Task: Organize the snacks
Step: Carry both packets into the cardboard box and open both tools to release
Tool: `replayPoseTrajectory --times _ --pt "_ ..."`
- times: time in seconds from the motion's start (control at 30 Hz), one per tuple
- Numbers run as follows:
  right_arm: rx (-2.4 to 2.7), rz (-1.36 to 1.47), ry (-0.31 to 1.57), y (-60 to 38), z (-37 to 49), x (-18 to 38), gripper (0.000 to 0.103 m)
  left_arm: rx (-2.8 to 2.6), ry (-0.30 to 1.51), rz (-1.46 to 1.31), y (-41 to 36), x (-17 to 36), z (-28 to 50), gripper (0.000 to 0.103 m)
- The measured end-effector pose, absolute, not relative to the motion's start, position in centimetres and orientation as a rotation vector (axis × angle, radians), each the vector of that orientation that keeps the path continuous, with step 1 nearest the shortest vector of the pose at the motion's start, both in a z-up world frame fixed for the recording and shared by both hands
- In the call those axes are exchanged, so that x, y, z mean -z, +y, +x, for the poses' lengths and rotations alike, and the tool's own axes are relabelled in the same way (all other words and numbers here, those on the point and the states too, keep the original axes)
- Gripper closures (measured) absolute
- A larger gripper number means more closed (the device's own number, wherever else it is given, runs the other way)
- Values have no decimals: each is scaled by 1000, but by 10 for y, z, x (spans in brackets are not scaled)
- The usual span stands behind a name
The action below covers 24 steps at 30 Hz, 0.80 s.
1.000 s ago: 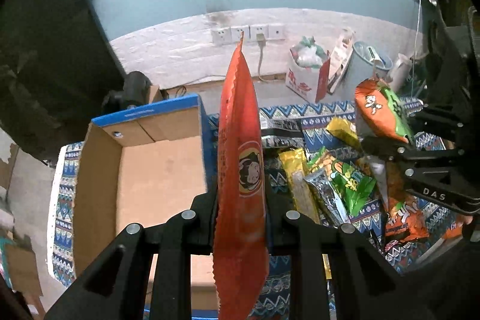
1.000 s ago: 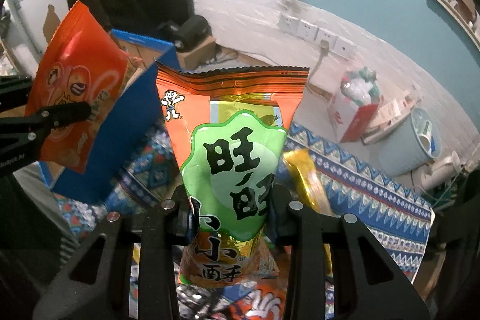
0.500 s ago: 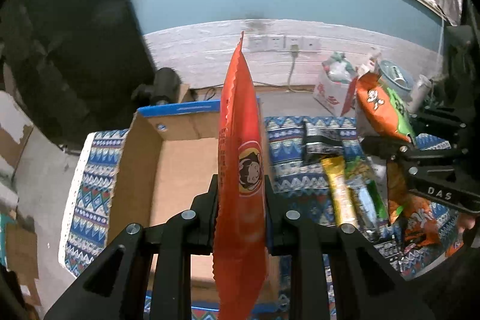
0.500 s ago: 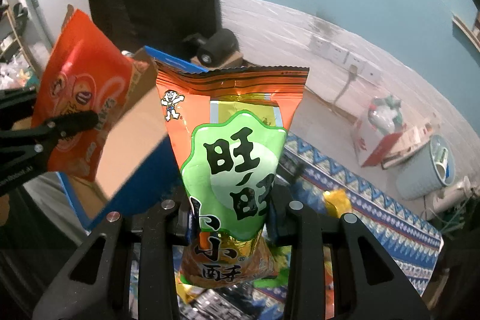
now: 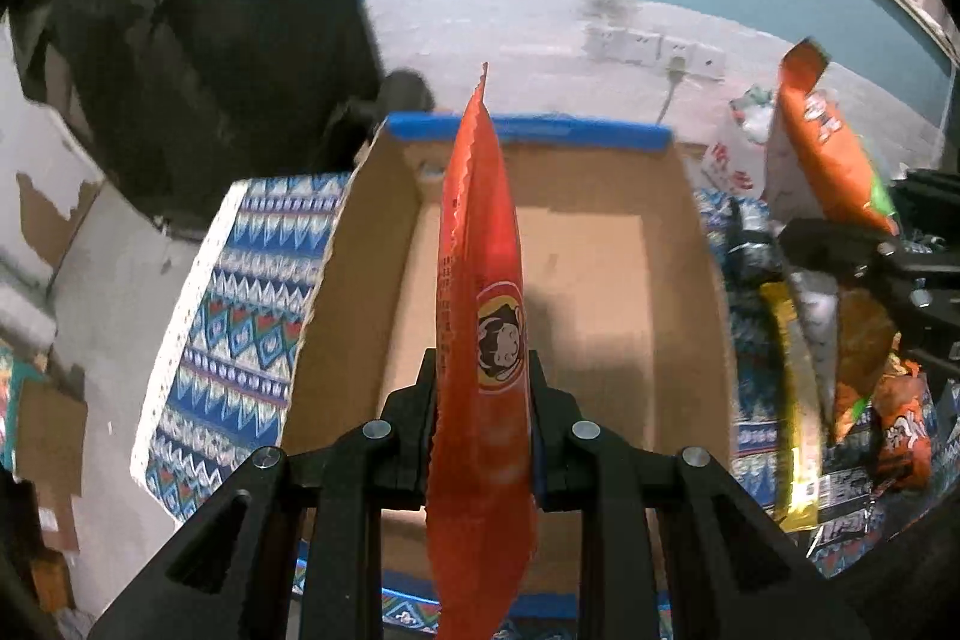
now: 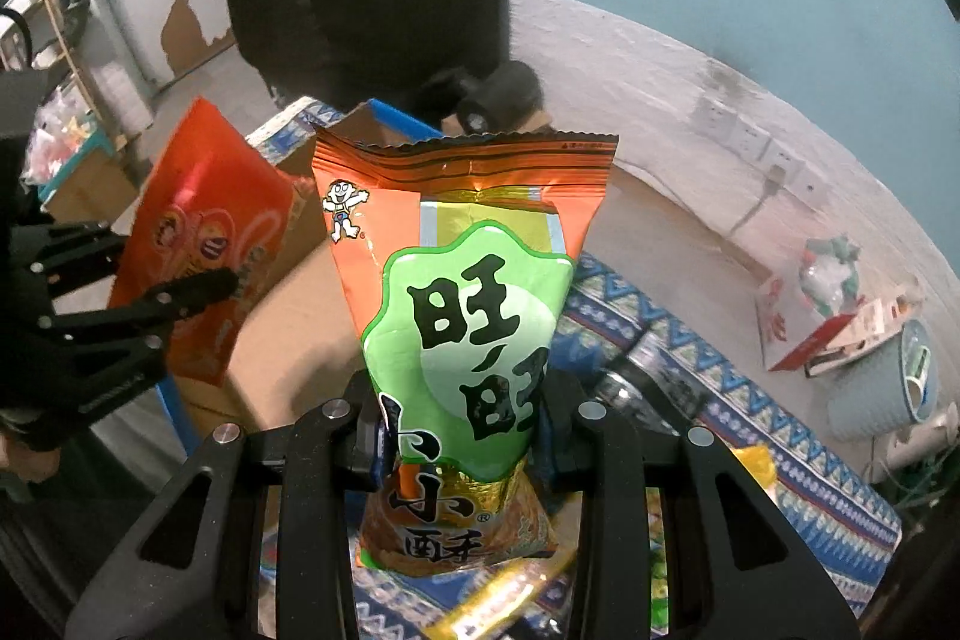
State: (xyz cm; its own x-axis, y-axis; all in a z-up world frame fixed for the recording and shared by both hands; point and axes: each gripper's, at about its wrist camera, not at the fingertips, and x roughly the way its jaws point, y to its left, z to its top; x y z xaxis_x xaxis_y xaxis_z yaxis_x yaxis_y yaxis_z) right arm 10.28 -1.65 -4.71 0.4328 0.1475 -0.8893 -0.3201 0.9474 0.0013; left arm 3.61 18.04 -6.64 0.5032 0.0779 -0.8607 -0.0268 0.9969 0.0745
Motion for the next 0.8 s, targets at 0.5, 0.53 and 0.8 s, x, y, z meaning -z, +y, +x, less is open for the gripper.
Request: replayPoseTrajectory --times 0.5,0.53,0.8 --pt "-391 -174 1120 49 128 70 70 -145 1155 17 219 102 45 67" --pt "-395 -173 1121 51 130 72 70 -146 1152 19 220 102 45 57" --pt "-411 -169 1155 63 137 87 69 -175 1116 30 232 87 35 41"
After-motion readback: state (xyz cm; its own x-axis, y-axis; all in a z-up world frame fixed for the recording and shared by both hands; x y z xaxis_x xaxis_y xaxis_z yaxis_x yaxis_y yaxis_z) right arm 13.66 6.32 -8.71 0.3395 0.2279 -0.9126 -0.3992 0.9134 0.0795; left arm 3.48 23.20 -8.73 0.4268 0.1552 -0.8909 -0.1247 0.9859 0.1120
